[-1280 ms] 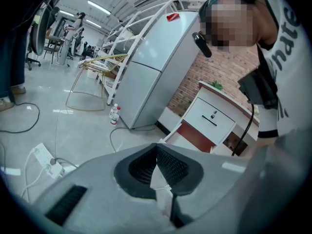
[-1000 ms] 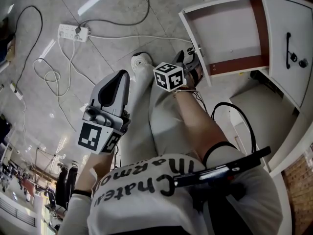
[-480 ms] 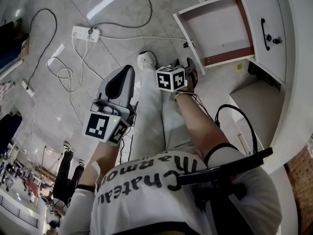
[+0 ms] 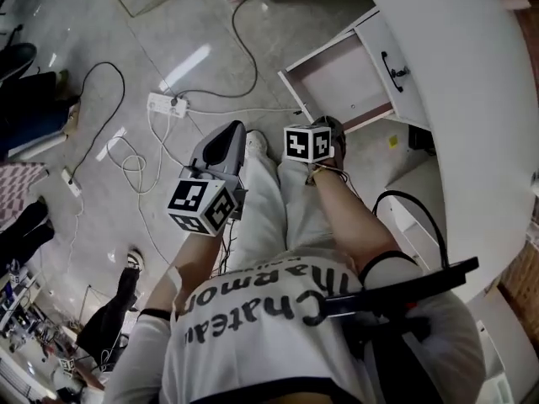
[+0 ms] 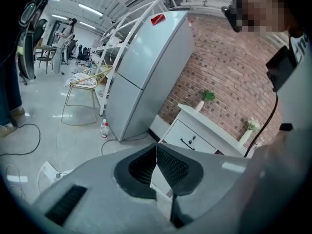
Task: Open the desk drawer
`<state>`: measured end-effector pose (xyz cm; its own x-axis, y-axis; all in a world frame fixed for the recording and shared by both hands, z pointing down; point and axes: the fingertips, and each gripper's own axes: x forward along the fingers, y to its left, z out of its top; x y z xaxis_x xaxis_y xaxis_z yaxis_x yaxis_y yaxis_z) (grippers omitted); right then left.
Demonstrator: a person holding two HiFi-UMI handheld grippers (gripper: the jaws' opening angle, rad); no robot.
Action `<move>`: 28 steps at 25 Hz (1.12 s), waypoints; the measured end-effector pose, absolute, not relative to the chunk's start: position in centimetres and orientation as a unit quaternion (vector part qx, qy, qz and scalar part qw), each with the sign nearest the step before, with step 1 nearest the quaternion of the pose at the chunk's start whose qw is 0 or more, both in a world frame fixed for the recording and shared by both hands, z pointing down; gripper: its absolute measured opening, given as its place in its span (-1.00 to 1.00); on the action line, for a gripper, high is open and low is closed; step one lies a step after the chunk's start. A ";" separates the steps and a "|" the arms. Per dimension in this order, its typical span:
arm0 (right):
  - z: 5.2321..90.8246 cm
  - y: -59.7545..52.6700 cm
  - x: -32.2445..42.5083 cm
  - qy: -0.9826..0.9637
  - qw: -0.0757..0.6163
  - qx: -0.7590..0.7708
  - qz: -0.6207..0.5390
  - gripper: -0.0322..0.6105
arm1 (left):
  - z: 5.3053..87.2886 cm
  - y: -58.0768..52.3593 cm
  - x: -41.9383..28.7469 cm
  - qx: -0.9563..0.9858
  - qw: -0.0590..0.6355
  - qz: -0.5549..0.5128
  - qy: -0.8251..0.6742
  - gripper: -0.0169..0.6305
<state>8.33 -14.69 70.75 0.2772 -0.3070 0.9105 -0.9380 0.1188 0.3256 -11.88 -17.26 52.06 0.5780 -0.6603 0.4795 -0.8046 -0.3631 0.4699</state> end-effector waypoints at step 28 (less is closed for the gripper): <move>26.1 -29.1 11.0 -0.770 0.142 0.601 0.159 -0.86 | 23.4 -24.4 -4.2 0.855 0.167 -0.025 -0.490 -0.90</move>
